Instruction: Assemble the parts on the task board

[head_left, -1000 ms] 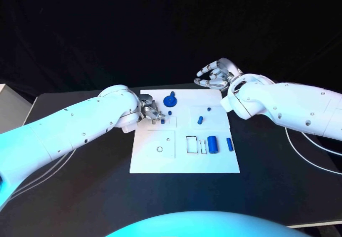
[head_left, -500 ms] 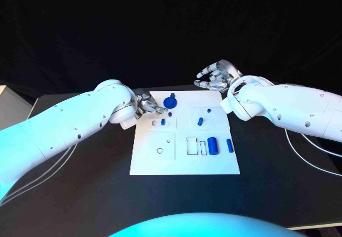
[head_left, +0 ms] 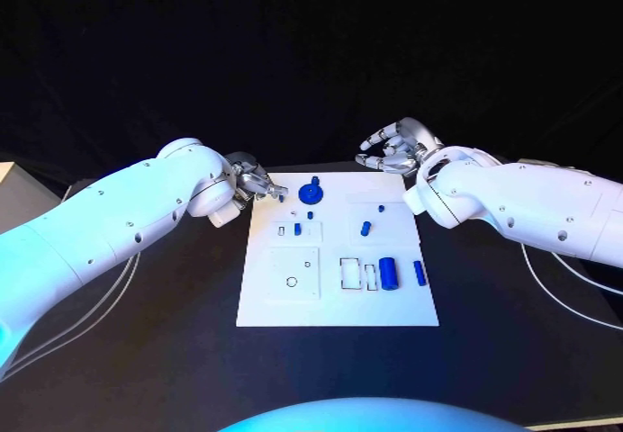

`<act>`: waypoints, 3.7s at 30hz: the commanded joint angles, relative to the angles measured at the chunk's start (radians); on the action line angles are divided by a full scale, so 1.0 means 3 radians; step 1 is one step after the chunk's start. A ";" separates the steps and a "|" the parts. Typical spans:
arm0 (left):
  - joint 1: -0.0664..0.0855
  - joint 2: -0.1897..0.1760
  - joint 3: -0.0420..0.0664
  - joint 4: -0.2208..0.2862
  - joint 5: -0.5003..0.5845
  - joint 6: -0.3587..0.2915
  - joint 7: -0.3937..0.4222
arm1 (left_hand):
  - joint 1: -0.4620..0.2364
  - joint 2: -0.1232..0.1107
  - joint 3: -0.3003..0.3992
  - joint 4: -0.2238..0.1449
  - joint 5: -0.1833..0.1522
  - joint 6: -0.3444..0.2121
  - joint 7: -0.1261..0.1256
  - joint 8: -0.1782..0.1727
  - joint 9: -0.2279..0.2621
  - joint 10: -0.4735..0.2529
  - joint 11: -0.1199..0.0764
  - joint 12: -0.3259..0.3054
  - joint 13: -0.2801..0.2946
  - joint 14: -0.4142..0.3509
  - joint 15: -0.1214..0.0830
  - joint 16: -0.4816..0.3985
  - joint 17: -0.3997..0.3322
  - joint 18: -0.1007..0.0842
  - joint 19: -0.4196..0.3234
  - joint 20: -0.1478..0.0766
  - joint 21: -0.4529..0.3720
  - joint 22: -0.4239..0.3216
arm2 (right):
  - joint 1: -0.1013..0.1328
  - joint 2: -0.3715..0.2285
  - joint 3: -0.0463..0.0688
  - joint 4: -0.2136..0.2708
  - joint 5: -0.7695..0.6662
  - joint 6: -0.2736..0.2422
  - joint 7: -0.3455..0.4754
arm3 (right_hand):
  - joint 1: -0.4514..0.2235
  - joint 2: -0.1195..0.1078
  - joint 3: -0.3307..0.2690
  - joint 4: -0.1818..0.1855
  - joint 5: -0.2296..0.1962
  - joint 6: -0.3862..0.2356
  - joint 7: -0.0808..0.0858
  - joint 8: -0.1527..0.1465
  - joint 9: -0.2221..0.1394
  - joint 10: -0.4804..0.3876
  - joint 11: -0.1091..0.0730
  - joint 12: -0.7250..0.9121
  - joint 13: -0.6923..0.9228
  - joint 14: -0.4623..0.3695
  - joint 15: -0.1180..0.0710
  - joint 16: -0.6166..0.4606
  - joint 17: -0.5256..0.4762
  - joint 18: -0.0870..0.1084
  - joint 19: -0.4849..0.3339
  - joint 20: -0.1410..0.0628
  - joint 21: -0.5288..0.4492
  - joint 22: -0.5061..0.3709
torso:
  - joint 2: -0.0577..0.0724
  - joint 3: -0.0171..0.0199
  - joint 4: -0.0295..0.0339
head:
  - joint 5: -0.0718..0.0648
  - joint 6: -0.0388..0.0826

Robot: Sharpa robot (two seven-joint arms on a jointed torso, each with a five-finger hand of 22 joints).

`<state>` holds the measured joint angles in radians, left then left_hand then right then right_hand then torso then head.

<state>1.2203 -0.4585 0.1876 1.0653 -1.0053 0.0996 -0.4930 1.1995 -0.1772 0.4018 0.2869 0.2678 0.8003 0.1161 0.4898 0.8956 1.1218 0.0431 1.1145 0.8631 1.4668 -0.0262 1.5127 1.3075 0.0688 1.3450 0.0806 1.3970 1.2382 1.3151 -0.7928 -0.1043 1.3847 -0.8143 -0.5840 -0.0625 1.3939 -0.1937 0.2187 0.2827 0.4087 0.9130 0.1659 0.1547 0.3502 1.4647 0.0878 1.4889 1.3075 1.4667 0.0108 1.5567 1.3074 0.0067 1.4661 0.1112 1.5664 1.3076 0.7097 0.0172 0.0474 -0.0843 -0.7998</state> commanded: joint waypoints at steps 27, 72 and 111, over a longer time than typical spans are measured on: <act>0.0082 0.0348 0.0006 -0.0692 -0.0260 -0.0003 0.0141 | -0.0208 -0.0027 -0.0157 0.0017 -0.0015 0.0048 0.0034 -0.0087 -0.0182 0.0069 0.0027 0.0122 0.0086 0.0218 0.0052 0.0010 0.0559 0.0019 0.0018 0.0043 0.0013 0.0055 | 0.0025 -0.0024 0.0005 0.0063 -0.0068 -0.0004 0.0021 | -0.0031 -0.0012 0.0033 0.0004 0.0016 -0.0024 -0.0003 0.0016 0.0006 0.0105 -0.0025 0.0015 0.0659 0.0318 -0.0023 -0.0006 0.0762 -0.0022 0.0349 -0.0022 0.0015 0.0877 | 0.0126 0.0008 -0.0021 | 0.0056 0.0131; 0.0084 0.0458 -0.0042 -0.0802 -0.0150 0.0113 0.0119 | -0.0027 0.0101 -0.0131 0.0001 0.0014 0.0141 -0.0074 0.0197 -0.0048 0.0184 -0.0072 0.0239 0.0168 0.0259 -0.0034 0.0066 0.0641 -0.0007 0.0105 -0.0031 0.0080 0.0178 | 0.0029 0.0013 0.0006 0.0054 -0.0073 -0.0003 0.0020 | -0.0035 -0.0016 0.0044 0.0002 0.0016 -0.0025 -0.0003 0.0019 0.0006 0.0108 -0.0025 0.0018 0.0662 0.0319 -0.0024 -0.0006 0.0764 -0.0022 0.0349 -0.0022 0.0015 0.0877 | 0.0130 0.0012 -0.0024 | 0.0041 0.0072; 0.0084 0.0484 -0.0053 -0.0878 -0.0024 0.0164 0.0181 | 0.0409 0.0111 0.0778 -0.0287 0.0031 0.0008 -0.0075 0.0289 -0.0010 0.0141 -0.0080 0.0206 0.0074 0.0255 -0.0043 0.0068 0.0633 -0.0006 0.0096 -0.0047 0.0074 0.0190 | 0.0030 0.0016 0.0007 0.0066 -0.0085 0.0010 0.0016 | -0.0035 -0.0016 0.0044 0.0002 0.0016 -0.0025 -0.0003 0.0019 0.0006 0.0108 -0.0025 0.0018 0.0662 0.0319 -0.0024 -0.0006 0.0764 -0.0022 0.0349 -0.0022 0.0015 0.0877 | 0.0131 0.0013 -0.0021 | 0.0022 0.0044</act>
<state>1.2460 -0.3153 0.1723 0.8021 -1.0282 0.1243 -0.4515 1.3107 -0.1480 0.5979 0.2369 0.2746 0.8073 0.0948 0.5747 0.8826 1.1686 0.0214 1.1801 0.8858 1.4649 -0.0356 1.5283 1.3075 0.0683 1.3705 0.0699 1.4165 1.2948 1.3237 -0.7884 -0.1030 1.4036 -0.8297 -0.5853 -0.0627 1.3899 -0.1977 0.2255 0.2843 0.4087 0.9130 0.1660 0.1546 0.3504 1.4647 0.0878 1.4889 1.3073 1.4666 0.0108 1.5567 1.3074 0.0067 1.4660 0.1112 1.5664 1.3080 0.7490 0.0211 0.0410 -0.0782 -0.7865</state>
